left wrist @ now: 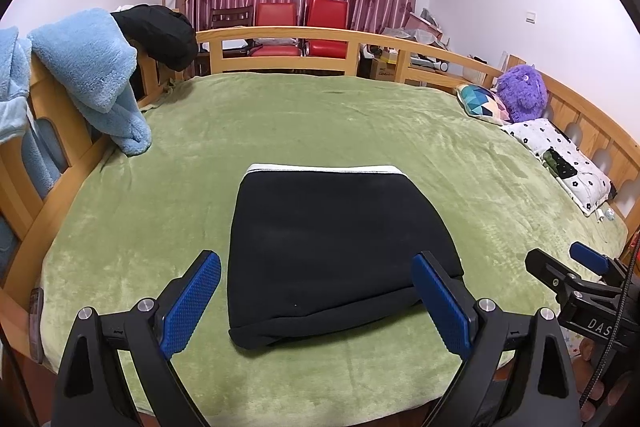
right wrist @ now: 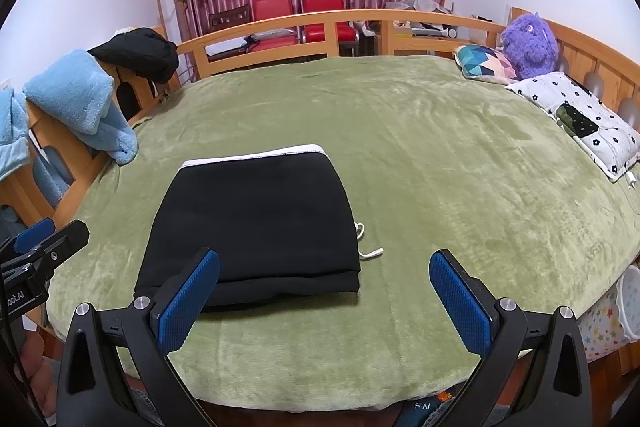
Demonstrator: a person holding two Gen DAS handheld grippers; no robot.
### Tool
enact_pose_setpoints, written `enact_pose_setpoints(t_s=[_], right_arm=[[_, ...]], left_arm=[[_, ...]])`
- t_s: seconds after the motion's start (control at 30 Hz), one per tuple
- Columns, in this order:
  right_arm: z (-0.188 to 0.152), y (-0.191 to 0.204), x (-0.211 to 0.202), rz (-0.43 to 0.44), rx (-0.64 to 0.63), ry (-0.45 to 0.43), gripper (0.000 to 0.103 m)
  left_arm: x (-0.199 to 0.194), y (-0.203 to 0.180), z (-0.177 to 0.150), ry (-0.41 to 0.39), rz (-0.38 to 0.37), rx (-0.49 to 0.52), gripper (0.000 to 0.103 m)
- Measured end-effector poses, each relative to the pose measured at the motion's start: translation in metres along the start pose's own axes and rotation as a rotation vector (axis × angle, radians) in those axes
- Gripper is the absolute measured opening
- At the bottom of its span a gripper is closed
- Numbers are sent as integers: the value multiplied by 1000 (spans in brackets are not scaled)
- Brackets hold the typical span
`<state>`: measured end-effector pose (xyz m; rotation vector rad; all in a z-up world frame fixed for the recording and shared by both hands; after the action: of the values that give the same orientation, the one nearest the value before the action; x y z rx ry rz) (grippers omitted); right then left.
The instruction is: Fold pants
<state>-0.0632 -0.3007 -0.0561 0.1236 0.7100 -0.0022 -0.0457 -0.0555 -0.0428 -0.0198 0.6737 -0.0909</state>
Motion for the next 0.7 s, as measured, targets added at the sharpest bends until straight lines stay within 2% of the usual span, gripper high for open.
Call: enact_pose_setpoints(t_s=[0.7], right_arm=[[2,2,-7,-8,-1,-11,103]], left_arm=[[-1,9,1,2,27,-20,97]])
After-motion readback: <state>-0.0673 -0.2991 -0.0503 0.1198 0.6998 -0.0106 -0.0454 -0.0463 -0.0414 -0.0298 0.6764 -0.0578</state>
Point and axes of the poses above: each gripper's, at about its wrist camera, not at the fingertips, and x roughly the way its jaws point, y to its left, z to its top, the point moved 4 cm from there along x, roughly the way its jaws point, and after that the axes turned 3 degrees about z, right-handed, at the moved point
